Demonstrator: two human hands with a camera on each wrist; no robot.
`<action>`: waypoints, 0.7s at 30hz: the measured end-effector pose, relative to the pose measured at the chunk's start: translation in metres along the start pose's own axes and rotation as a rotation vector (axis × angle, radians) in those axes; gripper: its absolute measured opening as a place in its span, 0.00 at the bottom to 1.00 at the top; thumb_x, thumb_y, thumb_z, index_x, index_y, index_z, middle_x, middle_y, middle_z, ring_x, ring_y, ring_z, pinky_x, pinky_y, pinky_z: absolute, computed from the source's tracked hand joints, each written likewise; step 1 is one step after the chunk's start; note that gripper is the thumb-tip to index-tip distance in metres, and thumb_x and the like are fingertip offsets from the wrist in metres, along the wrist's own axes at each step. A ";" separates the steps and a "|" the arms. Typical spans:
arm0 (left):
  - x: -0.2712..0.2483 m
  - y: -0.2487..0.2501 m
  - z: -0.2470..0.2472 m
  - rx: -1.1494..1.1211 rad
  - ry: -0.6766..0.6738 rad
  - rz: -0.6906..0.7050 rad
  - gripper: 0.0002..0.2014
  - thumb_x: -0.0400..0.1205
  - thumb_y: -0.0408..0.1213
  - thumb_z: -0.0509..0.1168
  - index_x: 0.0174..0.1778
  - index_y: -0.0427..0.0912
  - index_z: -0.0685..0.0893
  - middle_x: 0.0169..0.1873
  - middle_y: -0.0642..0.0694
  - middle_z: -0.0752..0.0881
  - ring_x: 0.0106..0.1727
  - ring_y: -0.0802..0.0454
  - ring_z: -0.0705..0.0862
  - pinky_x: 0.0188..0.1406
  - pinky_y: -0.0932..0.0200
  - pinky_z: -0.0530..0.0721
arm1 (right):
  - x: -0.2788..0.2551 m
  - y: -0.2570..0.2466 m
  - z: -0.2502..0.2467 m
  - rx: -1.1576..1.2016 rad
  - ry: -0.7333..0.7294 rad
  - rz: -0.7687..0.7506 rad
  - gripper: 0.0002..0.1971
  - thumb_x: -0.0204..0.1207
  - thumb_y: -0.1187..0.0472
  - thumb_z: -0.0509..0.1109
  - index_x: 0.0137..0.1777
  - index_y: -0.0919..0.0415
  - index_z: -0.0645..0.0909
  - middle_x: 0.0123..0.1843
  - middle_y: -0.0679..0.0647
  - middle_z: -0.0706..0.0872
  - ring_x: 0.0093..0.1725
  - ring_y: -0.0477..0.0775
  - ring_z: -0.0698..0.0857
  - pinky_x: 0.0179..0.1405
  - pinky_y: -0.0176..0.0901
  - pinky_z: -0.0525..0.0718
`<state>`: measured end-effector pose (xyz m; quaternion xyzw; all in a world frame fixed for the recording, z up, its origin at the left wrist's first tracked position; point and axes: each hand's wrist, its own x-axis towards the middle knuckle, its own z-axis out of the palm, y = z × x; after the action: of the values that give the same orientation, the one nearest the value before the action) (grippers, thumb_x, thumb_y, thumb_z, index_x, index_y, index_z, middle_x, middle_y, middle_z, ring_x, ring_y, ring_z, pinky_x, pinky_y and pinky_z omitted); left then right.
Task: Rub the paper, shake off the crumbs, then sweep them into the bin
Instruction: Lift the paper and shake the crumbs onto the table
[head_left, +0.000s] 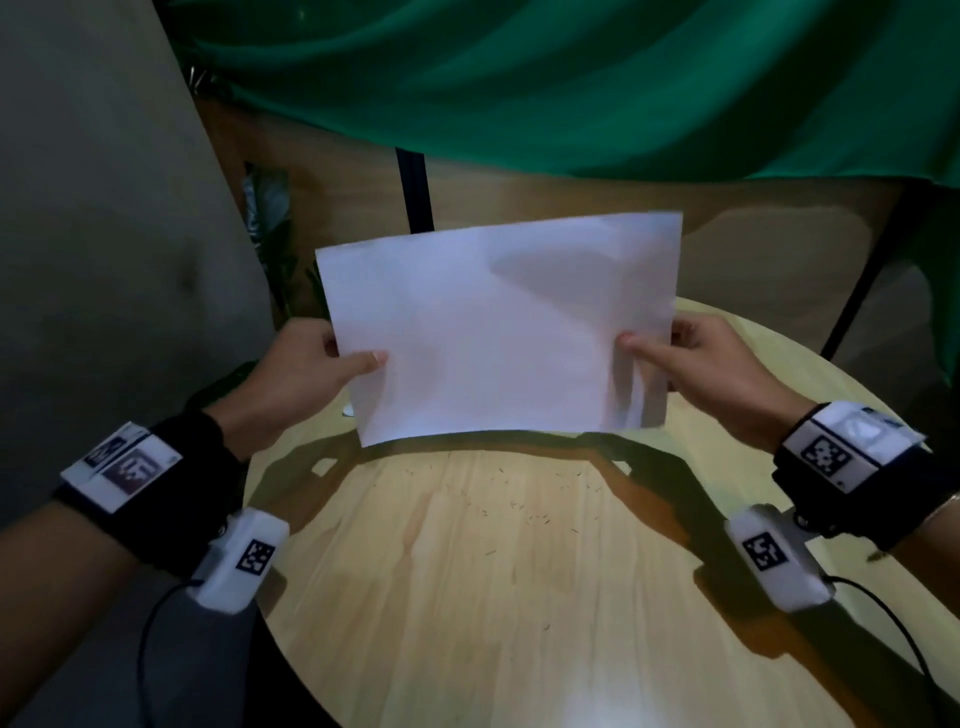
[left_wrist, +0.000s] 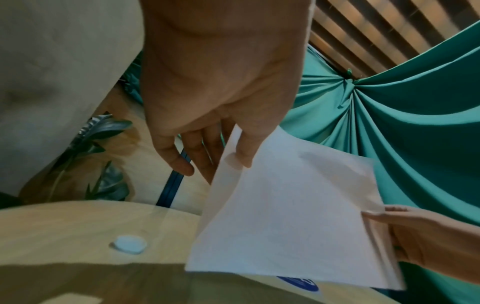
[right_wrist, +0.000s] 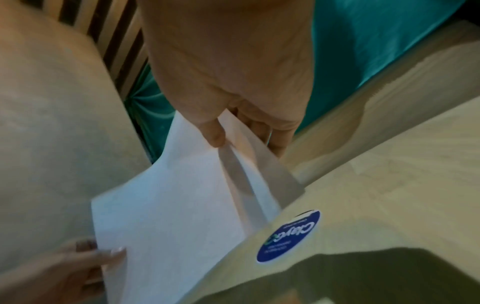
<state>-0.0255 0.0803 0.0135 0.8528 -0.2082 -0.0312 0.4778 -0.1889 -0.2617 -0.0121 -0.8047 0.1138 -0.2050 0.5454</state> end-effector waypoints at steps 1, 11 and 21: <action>0.006 0.003 -0.003 0.012 0.000 0.012 0.10 0.90 0.34 0.73 0.67 0.46 0.89 0.54 0.59 0.90 0.55 0.62 0.88 0.49 0.65 0.85 | 0.005 -0.005 -0.002 0.037 0.018 0.020 0.10 0.89 0.58 0.71 0.64 0.58 0.90 0.58 0.49 0.95 0.54 0.50 0.93 0.48 0.45 0.91; 0.066 -0.056 0.006 0.940 -0.444 -0.040 0.27 0.89 0.42 0.74 0.85 0.49 0.80 0.79 0.42 0.83 0.75 0.42 0.84 0.72 0.49 0.86 | 0.065 0.000 -0.020 0.110 0.085 0.388 0.10 0.86 0.71 0.68 0.65 0.66 0.84 0.64 0.63 0.87 0.49 0.64 0.88 0.41 0.51 0.85; 0.091 -0.019 0.022 0.866 -0.153 0.149 0.11 0.84 0.36 0.76 0.62 0.40 0.90 0.55 0.38 0.91 0.56 0.36 0.90 0.51 0.51 0.85 | 0.087 0.038 0.013 -0.067 -0.181 0.573 0.20 0.81 0.80 0.64 0.70 0.66 0.79 0.66 0.67 0.87 0.59 0.69 0.90 0.47 0.52 0.88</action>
<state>0.0578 0.0362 -0.0007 0.9522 -0.2977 0.0305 0.0607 -0.1039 -0.3007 -0.0332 -0.7723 0.2940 0.0337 0.5622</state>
